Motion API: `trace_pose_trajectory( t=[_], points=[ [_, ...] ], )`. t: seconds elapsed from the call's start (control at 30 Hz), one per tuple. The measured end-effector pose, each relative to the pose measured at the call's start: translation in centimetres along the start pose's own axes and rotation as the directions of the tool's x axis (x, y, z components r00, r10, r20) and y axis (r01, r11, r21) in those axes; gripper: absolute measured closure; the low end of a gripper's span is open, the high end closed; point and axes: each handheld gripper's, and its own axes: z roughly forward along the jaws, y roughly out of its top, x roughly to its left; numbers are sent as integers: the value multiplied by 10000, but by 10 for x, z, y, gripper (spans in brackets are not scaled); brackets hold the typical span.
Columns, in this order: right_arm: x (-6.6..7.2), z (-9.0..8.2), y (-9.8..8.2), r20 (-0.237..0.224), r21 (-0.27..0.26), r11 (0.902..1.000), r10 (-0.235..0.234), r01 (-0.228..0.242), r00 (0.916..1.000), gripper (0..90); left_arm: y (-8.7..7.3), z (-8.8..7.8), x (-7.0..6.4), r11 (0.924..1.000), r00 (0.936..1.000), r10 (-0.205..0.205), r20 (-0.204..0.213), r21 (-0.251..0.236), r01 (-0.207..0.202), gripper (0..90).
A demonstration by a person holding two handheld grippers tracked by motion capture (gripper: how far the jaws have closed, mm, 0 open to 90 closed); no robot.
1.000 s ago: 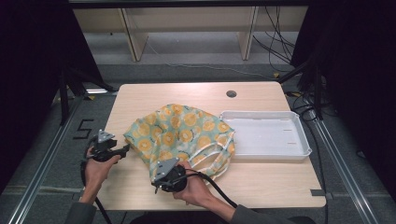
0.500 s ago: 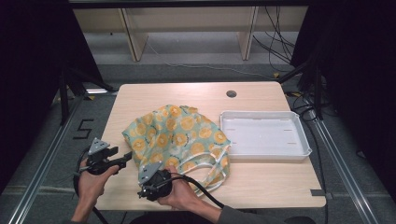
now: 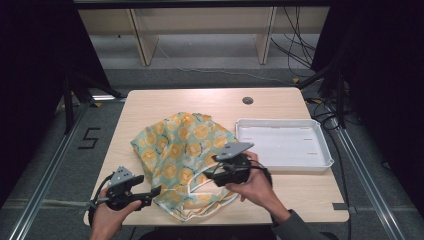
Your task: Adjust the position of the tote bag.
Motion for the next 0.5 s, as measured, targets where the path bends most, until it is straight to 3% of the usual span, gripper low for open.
trace_pose_trajectory(
  t=[0.03,0.07,0.1,0.13,0.2,0.23,0.27,0.3,0.43,0.47,0.5],
  points=[
    [-17,-10,-9,575,55,9999,138,-141,9983,410,-3,1,-5,9954,9968,766,-222,592,-752,214],
    [-17,-10,-9,575,55,9999,138,-141,9983,410,-3,1,-5,9954,9968,766,-222,592,-752,214],
    [-23,-14,-14,976,197,9978,615,-637,9933,405,-6,3,-8,9934,9949,928,-401,717,-898,214],
    [-40,-20,-23,1311,241,9956,869,-909,9876,402,-8,6,-10,9902,9922,1111,-561,911,-1058,243],
    [-46,-23,-27,1464,192,9929,1134,-1175,9827,400,-14,12,-11,9878,9943,1037,-239,1196,-1001,278],
    [-52,-26,-30,1641,198,9907,1293,-1344,9779,394,-17,16,-11,9899,9941,1052,-263,981,-1021,318],
    [-58,-27,-34,1789,241,9892,1379,-1445,9741,392,-18,18,-10,9850,9904,1365,-209,1098,-1334,399],
    [-63,-27,-37,1945,169,9865,1565,-1628,9683,387,-19,18,-8,9740,9821,1861,-293,1372,-1804,488],
    [-84,-21,-49,2102,374,9679,2356,-2486,9488,361,-23,21,-6,9761,9807,1939,-252,1054,-1903,700],
    [-88,-18,-52,2122,427,9642,2472,-2617,9454,359,-22,19,-5,9646,9716,2358,-208,1263,-2314,741],
    [-92,-13,-56,2165,220,9621,2608,-2718,9408,360,-22,19,-5,9634,9698,2425,-255,1241,-2377,768]
  ],
)
